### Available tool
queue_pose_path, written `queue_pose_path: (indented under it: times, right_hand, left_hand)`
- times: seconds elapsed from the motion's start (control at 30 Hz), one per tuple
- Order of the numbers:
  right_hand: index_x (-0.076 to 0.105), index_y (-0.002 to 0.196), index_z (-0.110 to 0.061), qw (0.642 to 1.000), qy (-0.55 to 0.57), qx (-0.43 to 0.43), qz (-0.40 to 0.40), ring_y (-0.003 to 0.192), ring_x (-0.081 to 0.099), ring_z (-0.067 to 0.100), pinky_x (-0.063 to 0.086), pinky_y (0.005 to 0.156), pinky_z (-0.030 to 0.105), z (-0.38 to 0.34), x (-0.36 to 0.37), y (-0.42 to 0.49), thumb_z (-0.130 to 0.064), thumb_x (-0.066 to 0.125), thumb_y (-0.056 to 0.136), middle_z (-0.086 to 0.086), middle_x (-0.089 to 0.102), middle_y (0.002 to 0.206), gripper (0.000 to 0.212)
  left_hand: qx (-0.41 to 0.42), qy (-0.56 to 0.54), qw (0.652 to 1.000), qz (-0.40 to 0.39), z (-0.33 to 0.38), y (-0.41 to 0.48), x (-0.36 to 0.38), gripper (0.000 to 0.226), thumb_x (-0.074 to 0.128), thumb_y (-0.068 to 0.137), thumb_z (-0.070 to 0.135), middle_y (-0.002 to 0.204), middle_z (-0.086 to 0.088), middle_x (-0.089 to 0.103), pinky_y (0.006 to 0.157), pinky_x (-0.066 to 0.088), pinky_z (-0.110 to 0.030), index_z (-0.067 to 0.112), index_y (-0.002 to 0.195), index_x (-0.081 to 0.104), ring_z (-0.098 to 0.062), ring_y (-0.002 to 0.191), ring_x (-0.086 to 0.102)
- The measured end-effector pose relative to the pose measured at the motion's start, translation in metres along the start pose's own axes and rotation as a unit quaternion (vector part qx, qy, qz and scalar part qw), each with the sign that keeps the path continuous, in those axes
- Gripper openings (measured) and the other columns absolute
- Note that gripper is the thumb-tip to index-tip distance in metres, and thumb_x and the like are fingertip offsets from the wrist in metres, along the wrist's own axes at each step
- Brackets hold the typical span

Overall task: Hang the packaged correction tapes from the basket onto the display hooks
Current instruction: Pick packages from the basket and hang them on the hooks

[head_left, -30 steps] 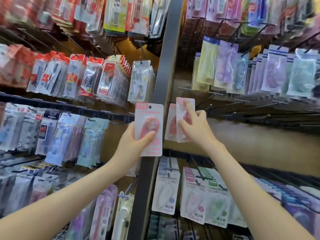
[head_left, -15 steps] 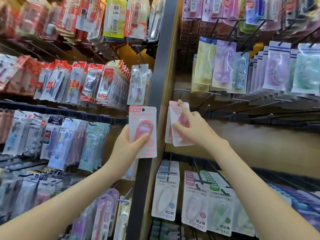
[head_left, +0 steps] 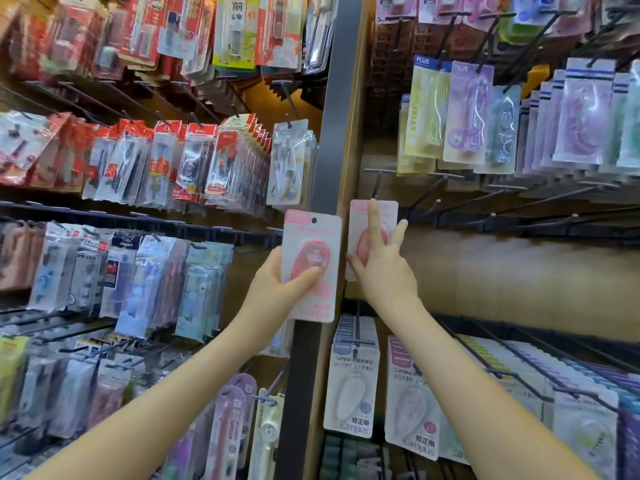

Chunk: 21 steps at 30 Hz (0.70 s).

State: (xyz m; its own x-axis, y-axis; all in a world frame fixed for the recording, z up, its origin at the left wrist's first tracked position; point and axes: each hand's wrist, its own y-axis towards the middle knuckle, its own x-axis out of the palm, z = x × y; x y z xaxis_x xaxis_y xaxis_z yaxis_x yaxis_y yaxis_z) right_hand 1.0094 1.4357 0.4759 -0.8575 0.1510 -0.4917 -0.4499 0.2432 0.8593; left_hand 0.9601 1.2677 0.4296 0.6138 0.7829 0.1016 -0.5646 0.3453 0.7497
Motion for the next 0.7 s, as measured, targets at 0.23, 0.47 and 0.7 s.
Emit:
queue_pose_path:
  times: [0.23, 0.47, 0.7]
  right_hand:
    - [-0.012, 0.149, -0.042, 0.998, -0.012, 0.043, -0.053, 0.096, 0.059, 0.033, 0.044, 0.065, 0.034, 0.005, -0.002, 0.008, -0.045, 0.044, 0.098, 0.016, 0.032, 0.131, 0.077]
    - [-0.009, 0.149, -0.041, 0.996, 0.037, 0.057, -0.049, 0.116, 0.054, 0.034, 0.047, 0.08, 0.038, -0.001, -0.027, -0.006, -0.05, 0.032, 0.099, 0.013, 0.022, 0.154, 0.065]
    - [0.011, 0.142, -0.039, 0.951, 0.289, -0.113, -0.018, 0.122, 0.049, 0.013, 0.048, 0.09, 0.019, -0.021, -0.038, -0.044, -0.045, 0.036, 0.098, 0.001, 0.039, 0.142, 0.05]
  left_hand:
    - [-0.034, 0.002, 0.999, -0.042, -0.01, -0.012, -0.017, 0.031, 0.064, 0.086, 0.016, 0.102, 0.0, 0.072, 0.068, 0.056, -0.023, 0.023, 0.114, 0.057, -0.015, 0.09, 0.071]
    - [-0.012, 0.001, 0.998, -0.057, 0.004, -0.003, -0.011, 0.043, 0.066, 0.076, 0.034, 0.108, 0.0, 0.07, 0.076, 0.058, -0.031, 0.026, 0.117, 0.057, -0.018, 0.095, 0.07]
    - [0.067, -0.013, 0.996, -0.065, 0.013, 0.01, 0.017, 0.034, 0.058, 0.087, 0.033, 0.116, -0.002, 0.065, 0.079, 0.056, -0.026, 0.026, 0.119, 0.052, -0.013, 0.104, 0.066]
